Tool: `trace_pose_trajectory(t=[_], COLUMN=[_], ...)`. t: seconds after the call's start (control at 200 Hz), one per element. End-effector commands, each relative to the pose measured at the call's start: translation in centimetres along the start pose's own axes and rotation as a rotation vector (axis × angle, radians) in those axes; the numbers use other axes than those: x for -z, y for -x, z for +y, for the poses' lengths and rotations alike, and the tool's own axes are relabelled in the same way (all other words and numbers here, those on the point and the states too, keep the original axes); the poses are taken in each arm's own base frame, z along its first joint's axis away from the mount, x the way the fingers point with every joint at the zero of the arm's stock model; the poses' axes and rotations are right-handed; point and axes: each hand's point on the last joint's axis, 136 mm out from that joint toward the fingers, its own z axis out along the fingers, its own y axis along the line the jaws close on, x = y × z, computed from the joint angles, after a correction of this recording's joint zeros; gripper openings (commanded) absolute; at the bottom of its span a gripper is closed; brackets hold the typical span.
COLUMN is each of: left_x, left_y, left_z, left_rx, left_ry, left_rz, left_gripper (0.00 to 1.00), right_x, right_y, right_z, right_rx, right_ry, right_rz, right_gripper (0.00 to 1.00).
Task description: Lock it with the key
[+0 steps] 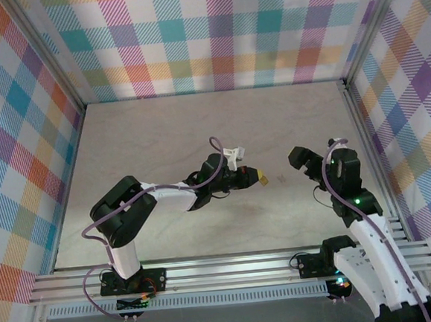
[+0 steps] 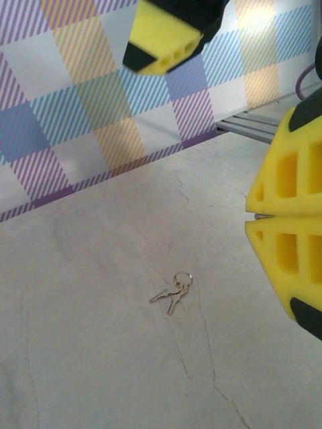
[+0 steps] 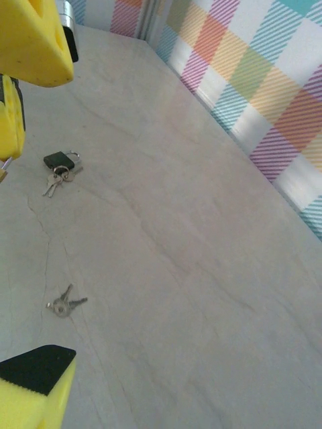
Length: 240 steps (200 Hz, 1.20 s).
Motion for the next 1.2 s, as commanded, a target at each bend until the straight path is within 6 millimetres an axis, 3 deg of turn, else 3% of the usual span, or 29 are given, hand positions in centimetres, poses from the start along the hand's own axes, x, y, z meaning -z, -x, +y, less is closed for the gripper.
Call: trace_pose_trajectory(t=[0.0,0.15,0.365,1.195], left_x=[-0.8,-1.1,-1.8,-7.2], left_y=[-0.2,-0.7,-1.3,-1.9], left_z=[-0.3,0.1,1.0,3.5], left_rx=[-0.025,-0.027,-0.038,0.017], left_ry=[0.018,0.062,0.123,0.226], left_rz=[0.014,0.041,0.075,0.129], left_gripper=[0.0,0.0,0.0,0.0], right_x=[-0.2,-0.9,-0.2,0.2], right_y=[-2.3,-4.0,-3.5,-3.3], right_z=[-3.6,-5.4,-6.1,-5.9], right_rx=[0.021,0.004,-0.013,-0.012], right_ry=[-0.122,-0.166,-0.183,-0.151], right_rz=[0.038,0.07,-0.002,-0.036], right_gripper=[0.99,0.99,0.99,0.99])
